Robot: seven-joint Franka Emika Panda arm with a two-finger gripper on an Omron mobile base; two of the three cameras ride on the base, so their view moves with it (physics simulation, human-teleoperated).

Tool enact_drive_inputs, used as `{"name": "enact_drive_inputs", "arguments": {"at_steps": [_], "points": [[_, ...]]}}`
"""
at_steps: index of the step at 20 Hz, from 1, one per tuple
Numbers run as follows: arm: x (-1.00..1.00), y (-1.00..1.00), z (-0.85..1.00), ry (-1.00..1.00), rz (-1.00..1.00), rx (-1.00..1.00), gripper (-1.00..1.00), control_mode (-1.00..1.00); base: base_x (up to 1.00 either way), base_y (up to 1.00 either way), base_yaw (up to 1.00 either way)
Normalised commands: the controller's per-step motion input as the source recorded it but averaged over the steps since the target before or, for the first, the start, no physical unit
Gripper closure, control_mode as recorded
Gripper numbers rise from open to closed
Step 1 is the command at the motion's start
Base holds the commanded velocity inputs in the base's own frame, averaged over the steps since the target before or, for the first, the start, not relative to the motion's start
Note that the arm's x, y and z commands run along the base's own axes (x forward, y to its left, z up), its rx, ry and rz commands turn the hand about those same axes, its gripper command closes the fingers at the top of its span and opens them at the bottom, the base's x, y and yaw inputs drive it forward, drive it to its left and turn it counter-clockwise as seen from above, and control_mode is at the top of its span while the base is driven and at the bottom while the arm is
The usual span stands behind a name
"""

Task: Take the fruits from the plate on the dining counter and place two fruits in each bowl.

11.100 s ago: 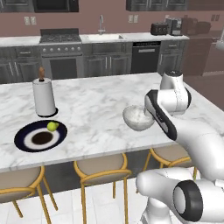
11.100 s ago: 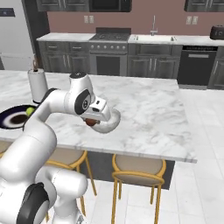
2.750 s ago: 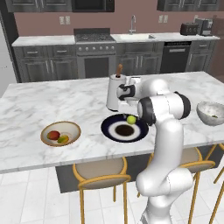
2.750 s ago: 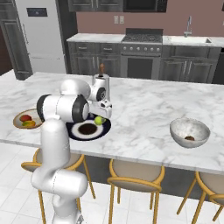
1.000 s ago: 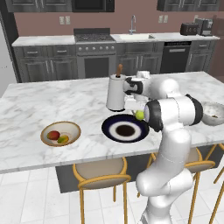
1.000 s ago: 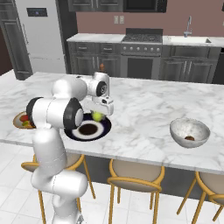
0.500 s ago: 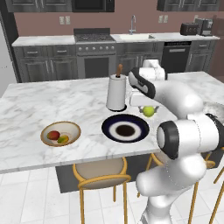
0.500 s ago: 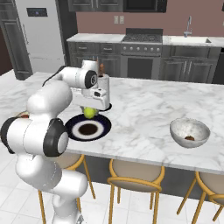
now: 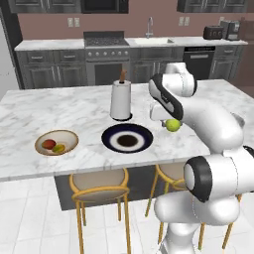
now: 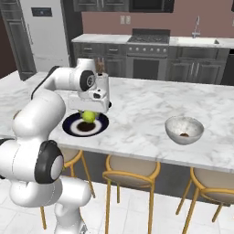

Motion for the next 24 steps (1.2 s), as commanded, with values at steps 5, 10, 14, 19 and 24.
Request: {"name": "enact_drive_inputs", "arguments": {"at_steps": [5, 10, 14, 19, 24], "points": [[0.0, 0.0, 0.0, 0.0, 0.0, 0.0, 1.0, 1.0, -0.17, -1.0, 0.0], [0.0, 0.0, 0.0, 0.0, 0.0, 0.0, 1.0, 1.0, 0.06, -0.99, 0.0], [0.0, 0.0, 0.0, 0.0, 0.0, 0.0, 1.0, 1.0, 0.31, -0.7, 0.0], [0.0, 0.0, 0.0, 0.0, 0.0, 0.0, 1.0, 1.0, 0.44, -0.33, -0.03], [0.0, 0.0, 0.0, 0.0, 0.0, 0.0, 1.0, 1.0, 0.7, 0.0, -0.01]]}}
